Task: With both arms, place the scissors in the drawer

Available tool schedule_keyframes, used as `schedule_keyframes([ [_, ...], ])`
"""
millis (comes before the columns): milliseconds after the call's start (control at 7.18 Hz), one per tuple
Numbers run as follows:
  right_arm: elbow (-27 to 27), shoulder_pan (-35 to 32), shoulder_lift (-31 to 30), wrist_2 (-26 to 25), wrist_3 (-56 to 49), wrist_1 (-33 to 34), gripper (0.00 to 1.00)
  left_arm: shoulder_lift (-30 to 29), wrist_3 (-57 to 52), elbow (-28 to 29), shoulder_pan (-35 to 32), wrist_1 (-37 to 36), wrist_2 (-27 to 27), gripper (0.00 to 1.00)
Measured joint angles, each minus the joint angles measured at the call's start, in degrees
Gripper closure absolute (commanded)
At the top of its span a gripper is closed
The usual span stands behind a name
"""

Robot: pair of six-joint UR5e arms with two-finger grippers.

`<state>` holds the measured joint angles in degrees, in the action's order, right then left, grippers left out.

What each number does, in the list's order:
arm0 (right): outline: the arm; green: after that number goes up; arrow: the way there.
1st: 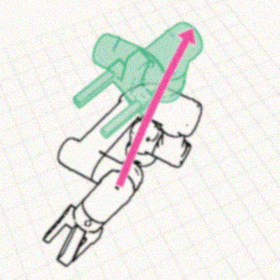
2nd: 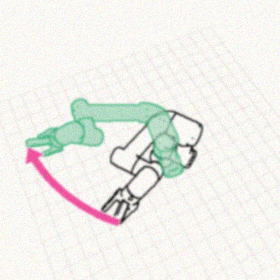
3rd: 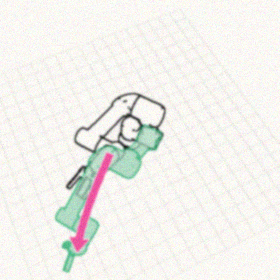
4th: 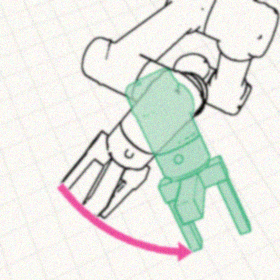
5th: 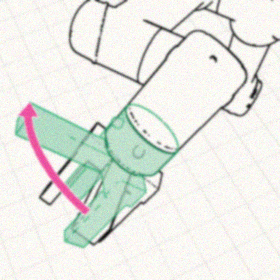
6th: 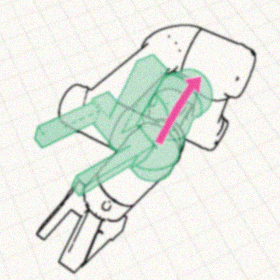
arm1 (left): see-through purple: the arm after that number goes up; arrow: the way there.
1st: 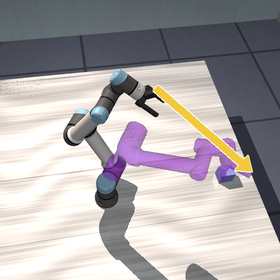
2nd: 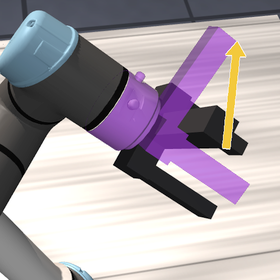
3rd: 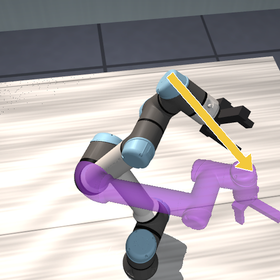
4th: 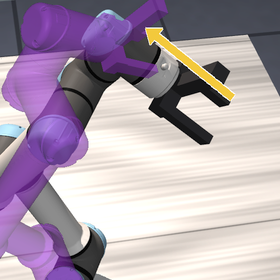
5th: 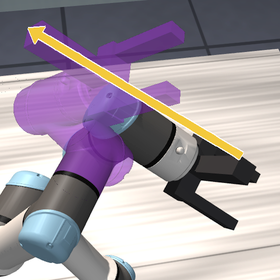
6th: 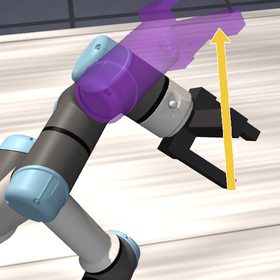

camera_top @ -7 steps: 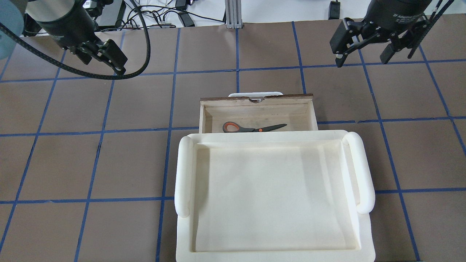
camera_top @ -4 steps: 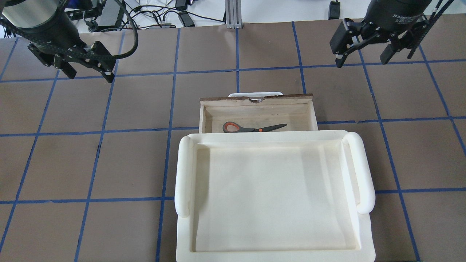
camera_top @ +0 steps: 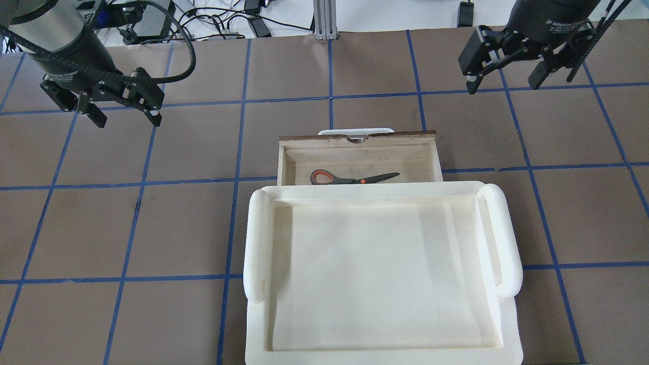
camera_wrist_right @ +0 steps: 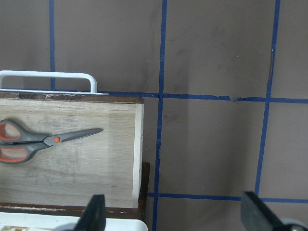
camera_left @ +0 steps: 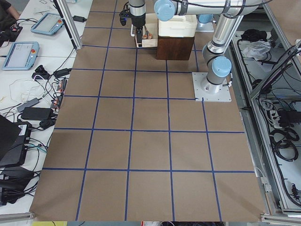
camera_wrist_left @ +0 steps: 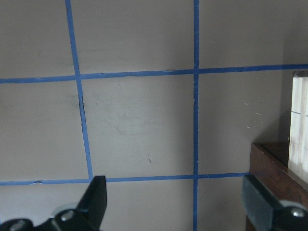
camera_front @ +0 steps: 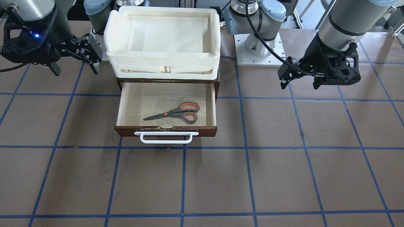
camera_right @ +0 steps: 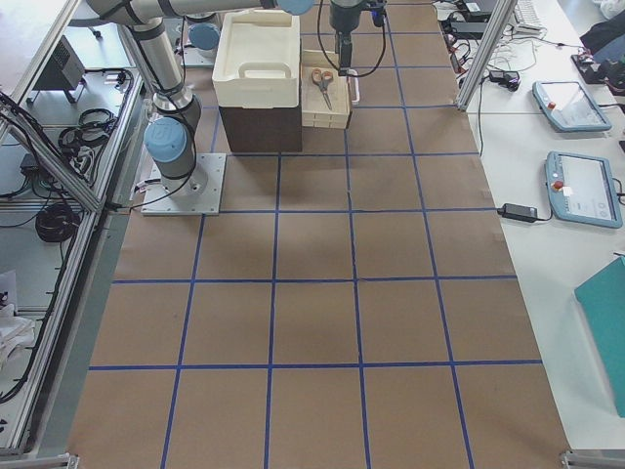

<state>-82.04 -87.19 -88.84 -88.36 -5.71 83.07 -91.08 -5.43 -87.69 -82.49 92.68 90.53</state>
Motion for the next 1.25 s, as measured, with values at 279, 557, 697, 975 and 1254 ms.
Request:
schedule_keyframes([
  [279,0.1,0.0,0.5,0.0,0.0,-0.1,0.0,-0.5,4.2,0.2,-2.1,-1.2,-0.1,0.0],
  [557,0.1,0.0,0.5,-0.1,0.0,-0.2,0.0,-0.9,8.1,0.0,-5.2,-1.5,-0.1,0.0],
  [697,0.1,0.0,0.5,-0.1,0.0,-0.2,0.0,-0.7,8.4,0.0,-5.7,-1.5,0.0,0.0],
  [975,0.1,0.0,0.5,-0.1,0.0,-0.3,0.0,0.4,8.2,-0.6,-5.9,-1.5,0.2,0.0],
  [1254,0.1,0.0,0.6,-0.2,0.0,-0.4,0.0,0.3,8.1,-0.8,-5.9,-2.4,0.2,0.0],
])
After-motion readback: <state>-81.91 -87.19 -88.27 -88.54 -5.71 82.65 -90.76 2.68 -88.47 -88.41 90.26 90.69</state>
